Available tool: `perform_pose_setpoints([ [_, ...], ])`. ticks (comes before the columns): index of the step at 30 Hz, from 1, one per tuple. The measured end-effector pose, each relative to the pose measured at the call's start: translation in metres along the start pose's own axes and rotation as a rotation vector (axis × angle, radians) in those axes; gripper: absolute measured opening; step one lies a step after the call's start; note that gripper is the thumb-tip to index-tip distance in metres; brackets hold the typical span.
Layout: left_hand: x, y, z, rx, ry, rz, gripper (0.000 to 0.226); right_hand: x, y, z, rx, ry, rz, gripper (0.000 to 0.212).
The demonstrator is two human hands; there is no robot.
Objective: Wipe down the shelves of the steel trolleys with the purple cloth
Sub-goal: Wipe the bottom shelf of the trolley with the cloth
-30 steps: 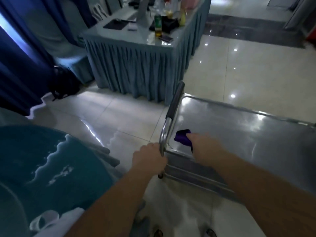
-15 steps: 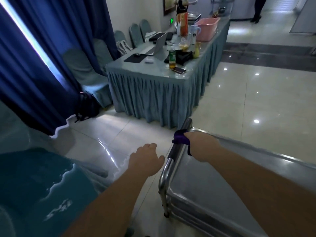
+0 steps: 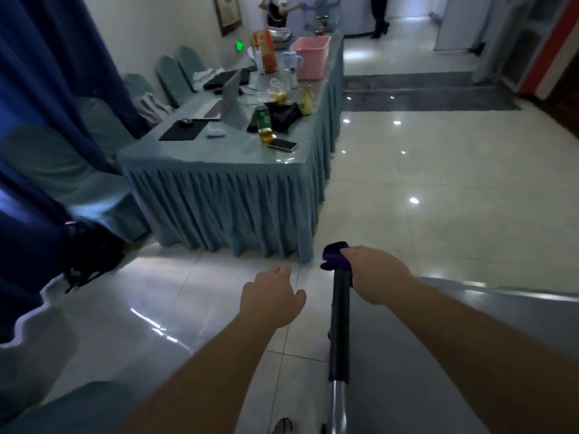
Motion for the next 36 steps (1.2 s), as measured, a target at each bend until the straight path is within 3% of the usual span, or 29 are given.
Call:
perform_pose_setpoints([
  [7,-0.002,-0.018,0.07,0.199,0.126,0.023,0.069,-0.001,0.006,0.017,0.206,-0.021,0.098,0.036],
  [12,-0.01,-0.059,0.085,0.339,0.127,0.086,0.071,-0.01,-0.015,-0.001,0.344,-0.031,0.082,0.037],
  [18,-0.029,-0.078,0.08,0.37,0.087,0.161,0.062,-0.022,-0.043,-0.019,0.436,-0.076,0.089,0.035],
  [22,-0.049,-0.068,0.079,0.371,0.082,0.182,0.063,-0.02,-0.05,-0.013,0.446,-0.019,0.107,0.035],
  [28,-0.082,-0.048,0.108,0.36,0.069,0.218,0.065,-0.039,-0.037,0.024,0.477,0.003,0.103,0.044],
  [36,-0.128,-0.005,0.21,0.515,0.049,0.232,0.069,-0.053,0.01,0.141,0.526,0.035,0.128,0.046],
])
Point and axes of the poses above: each hand's wrist, its own z-axis towards the middle knuckle, its own x-axis out of the palm, y = z × x, the point moved 7 cm from there along z, towards the middle knuckle, and after that the axes turned 7 degrees about y, right-handed, at the moved point
